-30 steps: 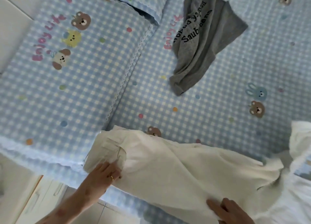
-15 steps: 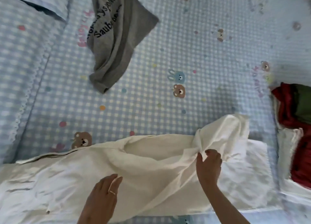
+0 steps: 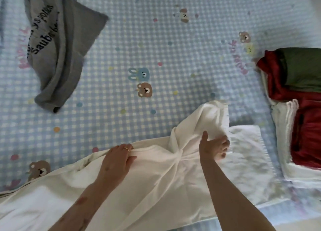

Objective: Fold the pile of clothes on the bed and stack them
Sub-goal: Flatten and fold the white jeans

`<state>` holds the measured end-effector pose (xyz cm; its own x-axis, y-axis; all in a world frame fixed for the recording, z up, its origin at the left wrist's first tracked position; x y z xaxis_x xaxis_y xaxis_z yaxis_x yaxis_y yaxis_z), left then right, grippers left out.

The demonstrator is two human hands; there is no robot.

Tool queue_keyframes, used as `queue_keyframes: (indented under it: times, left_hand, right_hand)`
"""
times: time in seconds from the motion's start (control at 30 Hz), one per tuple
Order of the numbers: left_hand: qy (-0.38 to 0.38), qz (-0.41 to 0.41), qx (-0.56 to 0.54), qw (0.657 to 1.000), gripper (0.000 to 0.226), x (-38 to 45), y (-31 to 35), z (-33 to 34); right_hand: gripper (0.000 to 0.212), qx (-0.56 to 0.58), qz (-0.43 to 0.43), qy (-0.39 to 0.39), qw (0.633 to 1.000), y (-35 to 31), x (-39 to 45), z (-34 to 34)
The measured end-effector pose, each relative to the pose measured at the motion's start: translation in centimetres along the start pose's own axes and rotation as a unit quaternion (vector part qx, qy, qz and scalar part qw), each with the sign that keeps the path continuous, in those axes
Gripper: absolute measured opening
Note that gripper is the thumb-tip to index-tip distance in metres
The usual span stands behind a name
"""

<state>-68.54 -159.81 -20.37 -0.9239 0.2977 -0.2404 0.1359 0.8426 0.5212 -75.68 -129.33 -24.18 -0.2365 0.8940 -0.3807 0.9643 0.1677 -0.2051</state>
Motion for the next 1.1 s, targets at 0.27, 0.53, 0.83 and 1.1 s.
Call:
queue_keyframes:
  times: [0.27, 0.53, 0.83, 1.1]
  left_hand:
    - [-0.092, -0.143, 0.013, 0.985, 0.027, 1.8, -1.4, 0.8]
    - [-0.097, -0.086, 0.083, 0.988, 0.035, 6.6, 1.5, 2.4]
    - [-0.12, 0.128, 0.03, 0.984, 0.064, 2.2, 16.1, 11.7]
    - [-0.018, 0.114, -0.07, 0.991, 0.025, 2.2, 18.4, 12.1]
  right_hand:
    - [0.036, -0.03, -0.176, -0.148, 0.973, -0.9, 7.8, -5.4]
    - [0.026, -0.098, -0.103, -0.118, 0.983, 9.9, 16.6, -16.0]
    - [0.047, -0.005, -0.109, -0.104, 0.989, 5.9, 19.2, -12.2]
    - [0.03, 0.014, -0.126, -0.247, 0.961, -1.8, 20.9, -11.5]
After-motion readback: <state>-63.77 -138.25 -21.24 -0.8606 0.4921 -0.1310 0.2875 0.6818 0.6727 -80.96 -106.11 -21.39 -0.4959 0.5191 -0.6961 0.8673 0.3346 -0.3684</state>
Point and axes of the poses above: each hand's wrist, its own x-axis towards the middle knuckle, its own z-axis out of the palm, y = z × x, the point moved 2 cm from there along x, towards the middle knuckle, and after that the axes turned 15 degrees about z, right-handed, at the moved point
